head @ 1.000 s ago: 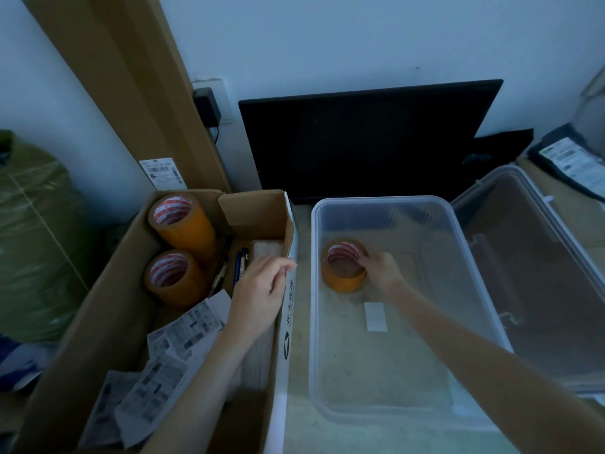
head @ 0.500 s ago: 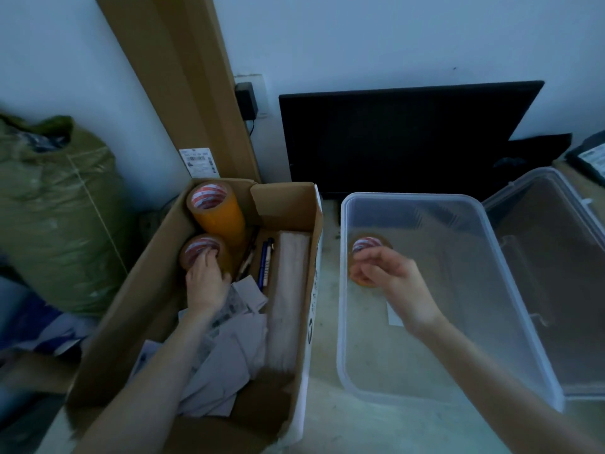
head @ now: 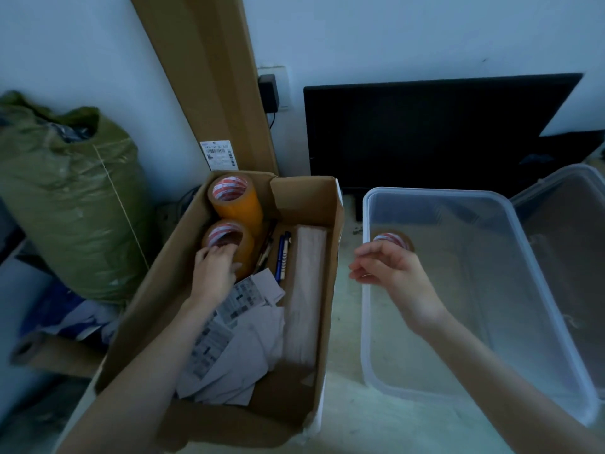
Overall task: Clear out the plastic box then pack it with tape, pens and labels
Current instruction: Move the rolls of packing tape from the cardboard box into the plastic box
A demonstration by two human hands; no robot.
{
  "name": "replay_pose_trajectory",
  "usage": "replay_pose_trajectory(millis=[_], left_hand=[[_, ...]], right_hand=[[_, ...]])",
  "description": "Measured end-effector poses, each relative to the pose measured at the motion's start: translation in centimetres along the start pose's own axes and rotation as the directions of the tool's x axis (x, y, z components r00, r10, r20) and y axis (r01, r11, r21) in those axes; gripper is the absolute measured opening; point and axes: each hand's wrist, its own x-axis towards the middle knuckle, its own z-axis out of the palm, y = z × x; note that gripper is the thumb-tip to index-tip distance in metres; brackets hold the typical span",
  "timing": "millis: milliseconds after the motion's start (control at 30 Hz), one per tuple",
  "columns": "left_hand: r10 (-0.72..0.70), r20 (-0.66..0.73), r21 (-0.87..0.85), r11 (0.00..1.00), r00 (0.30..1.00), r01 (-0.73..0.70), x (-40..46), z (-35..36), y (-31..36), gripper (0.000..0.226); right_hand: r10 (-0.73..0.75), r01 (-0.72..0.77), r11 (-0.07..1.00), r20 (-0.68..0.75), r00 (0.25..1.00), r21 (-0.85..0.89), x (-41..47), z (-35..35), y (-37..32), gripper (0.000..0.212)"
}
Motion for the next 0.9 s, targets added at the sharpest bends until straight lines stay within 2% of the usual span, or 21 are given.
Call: replay_pose_trajectory(millis=[67,133,233,300,367,433,567,667,733,800,900], left_hand=[[0.13,-0.057,-0.038,0.991,0.99,-0.132,-0.7,-1.6,0.7,0.034],[0.3,-0.087,-0.055,0.951,0.95,-0.305,-1.5,-3.3,1.5,0.03],[0.532,-0.122,-0.028,0.842,0.838,-0.538,-2.9,-5.6,3.6,0.024],[0.657,-0.182,0.001,0.744,0.732,-0.668,-4.0,-6.4,5.3,0.016],[0.732,-0.215,0.037,0.668,0.647,-0.743,-5.0,-6.6,6.9,0.017],[0.754,-0.215,0.056,0.644,0.621,-0.763,-5.5,-6.3,7.8,0.022],[0.738,-0.216,0.066,0.665,0.64,-0.744,-5.9,-5.2,8.0,0.024],[0.654,-0.307,-0.04,0.717,0.691,-0.696,-5.9,-4.4,8.1,0.023],[0.489,-0.367,-0.17,0.801,0.791,-0.574,-5.5,-3.8,7.4,0.029],[0.278,-0.357,-0.262,0.887,0.892,-0.381,-4.5,-2.7,6.0,0.036],[0.046,-0.162,-0.214,0.973,0.986,-0.081,-2.3,0.0,3.0,0.048]], right_hand=[[0.022,-0.022,1.0,0.013,1.0,-0.003,0.2,0.1,-0.3,0.022],[0.06,-0.06,0.998,0.044,0.997,-0.01,0.4,0.4,-0.6,0.019],[0.126,-0.122,0.991,0.082,0.989,-0.052,0.4,1.2,-1.1,0.011],[0.165,-0.157,0.985,0.115,0.98,-0.07,0.3,1.7,-1.3,0.02],[0.198,-0.189,0.979,0.166,0.966,-0.072,0.0,2.0,-1.7,0.027],[0.224,-0.212,0.974,0.187,0.957,-0.081,-0.2,1.8,-2.1,0.024],[0.249,-0.23,0.965,0.169,0.954,-0.125,-0.3,1.3,-2.4,0.022],[0.224,-0.218,0.973,0.101,0.969,-0.07,-0.2,1.2,-2.0,0.021],[0.199,-0.198,0.98,0.038,0.979,-0.038,0.0,0.9,-1.9,0.018],[0.17,-0.17,0.985,-0.007,0.985,-0.017,0.0,0.6,-1.8,0.011],[0.15,-0.149,0.988,-0.038,0.988,0.04,-0.2,0.3,-1.9,0.007]])
